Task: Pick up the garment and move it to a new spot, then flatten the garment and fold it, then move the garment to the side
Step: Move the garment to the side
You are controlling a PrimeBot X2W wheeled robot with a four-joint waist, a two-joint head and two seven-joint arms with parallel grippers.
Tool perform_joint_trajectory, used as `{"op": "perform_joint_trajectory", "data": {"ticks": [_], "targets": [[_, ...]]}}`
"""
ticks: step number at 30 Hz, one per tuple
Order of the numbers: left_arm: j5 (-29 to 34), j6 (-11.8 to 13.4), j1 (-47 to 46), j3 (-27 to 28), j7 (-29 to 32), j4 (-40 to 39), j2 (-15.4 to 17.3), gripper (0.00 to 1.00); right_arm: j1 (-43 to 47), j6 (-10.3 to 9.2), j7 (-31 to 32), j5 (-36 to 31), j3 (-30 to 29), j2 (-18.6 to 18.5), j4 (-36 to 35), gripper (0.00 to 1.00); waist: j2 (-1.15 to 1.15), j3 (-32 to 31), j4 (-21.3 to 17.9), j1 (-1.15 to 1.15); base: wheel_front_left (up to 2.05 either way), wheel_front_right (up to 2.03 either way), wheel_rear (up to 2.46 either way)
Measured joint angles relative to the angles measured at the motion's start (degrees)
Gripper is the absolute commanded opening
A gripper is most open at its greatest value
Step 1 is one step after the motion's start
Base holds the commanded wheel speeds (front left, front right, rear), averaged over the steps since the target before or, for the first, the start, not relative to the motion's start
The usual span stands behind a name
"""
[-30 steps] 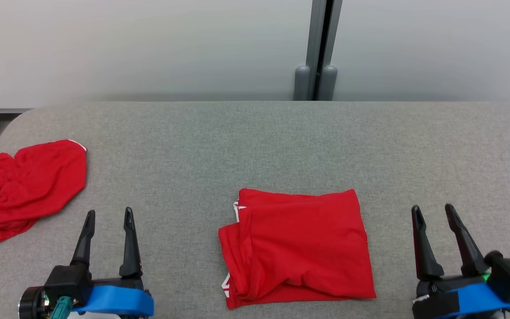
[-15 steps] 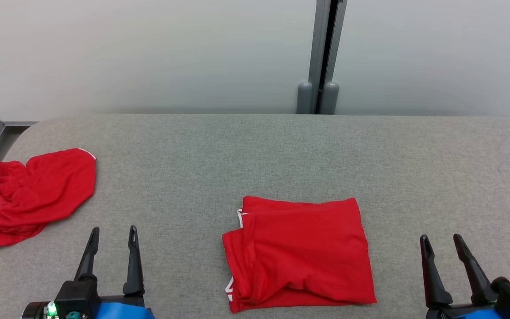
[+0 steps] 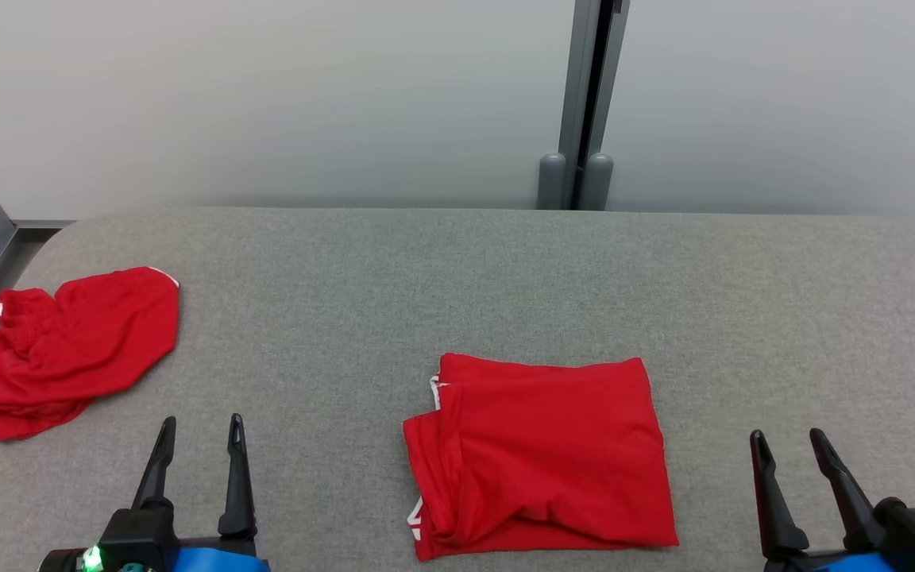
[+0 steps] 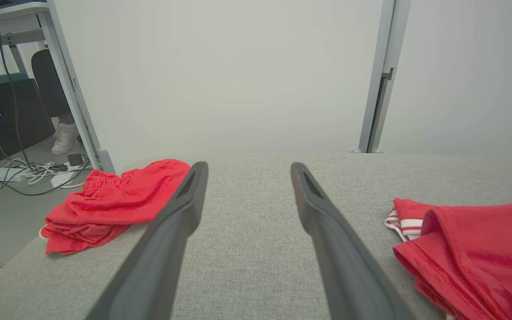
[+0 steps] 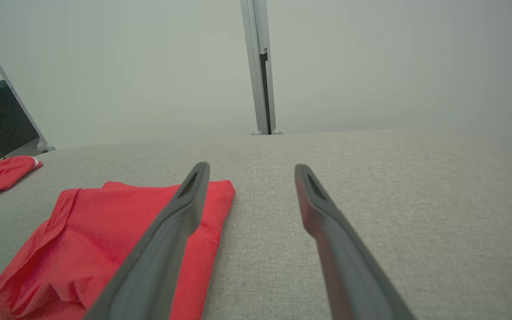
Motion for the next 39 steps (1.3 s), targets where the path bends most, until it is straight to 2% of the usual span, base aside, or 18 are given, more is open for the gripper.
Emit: {"op": "perform_joint_trajectory", "data": {"ticks": [4, 11, 16, 24, 28, 35, 36, 37, 38, 39], "targets": [[-0.12, 0.00, -0.23, -0.16, 0.01, 0.05, -0.01, 1.00, -1.97, 0.00, 1.70, -1.44, 0.86, 0.00, 0.65, 1.00, 0.00, 0.81, 0.20, 0.01, 0.00, 0.00, 0.00], [-0.24, 0.02, -2.10, -0.73, 0.00, -0.08, -0.11, 1.00, -12.18, 0.00, 6.25, -4.09, 3.34, 0.01, 4.61, 1.00, 0.00, 2.86, 0.91, 0.01, 0.00, 0.00, 0.00], [-0.70, 0.18, -3.47, -1.56, 0.00, -0.05, -0.24, 1.00, -16.58, 0.00, 8.92, -5.15, 3.77, 0.02, 11.84, 1.00, 0.00, 4.46, 2.08, 0.01, 0.00, 0.00, 0.00], [-1.38, 0.43, -4.63, -2.46, 0.00, 0.37, -0.45, 1.00, -18.56, 0.00, 8.23, -5.49, 3.11, 0.04, 25.37, 1.00, 0.00, 6.76, 4.22, 0.01, 0.00, 0.00, 0.00], [-1.77, 0.66, -5.28, -2.63, 0.01, 0.31, -0.49, 1.00, -19.66, 0.00, 7.00, -3.91, 3.34, 0.03, 30.81, 1.00, 0.00, 7.86, 4.88, 0.01, 0.00, 0.00, 0.00], [-2.13, 0.75, -5.61, -2.71, 0.00, 0.46, -0.55, 1.00, -22.25, -0.15, 5.83, 2.07, 8.35, -0.59, 35.30, 1.00, 0.00, 8.75, 4.92, 0.01, 0.00, 0.00, 0.00], [-2.24, 0.74, -5.75, -2.81, 0.01, 0.45, -0.58, 1.00, -22.55, -0.15, 5.73, 3.36, 9.12, -0.68, 35.48, 0.89, 0.00, 8.82, 4.84, 0.01, 0.00, 0.00, 0.00], [-2.29, 0.74, -5.82, -2.88, 0.01, 0.45, -0.60, 1.00, -22.73, -0.16, 5.67, 4.25, 9.83, -0.68, 35.55, 0.46, 0.00, 8.89, 4.75, 0.01, 0.00, 0.00, 0.00], [-2.32, 0.74, -5.92, -2.93, 0.00, 0.52, -0.62, 1.00, -22.95, -0.16, 5.52, 4.88, 10.44, -0.66, 35.60, 0.15, 0.00, 8.94, 4.66, 0.01, 0.00, 0.00, 0.00], [-2.37, 0.75, -6.07, -3.01, 0.01, 0.56, -0.64, 1.00, -23.19, -0.16, 5.17, 5.05, 10.80, -0.55, 35.60, 0.00, 0.00, 8.96, 4.56, 0.01, 0.00, 0.00, 0.00]]}}
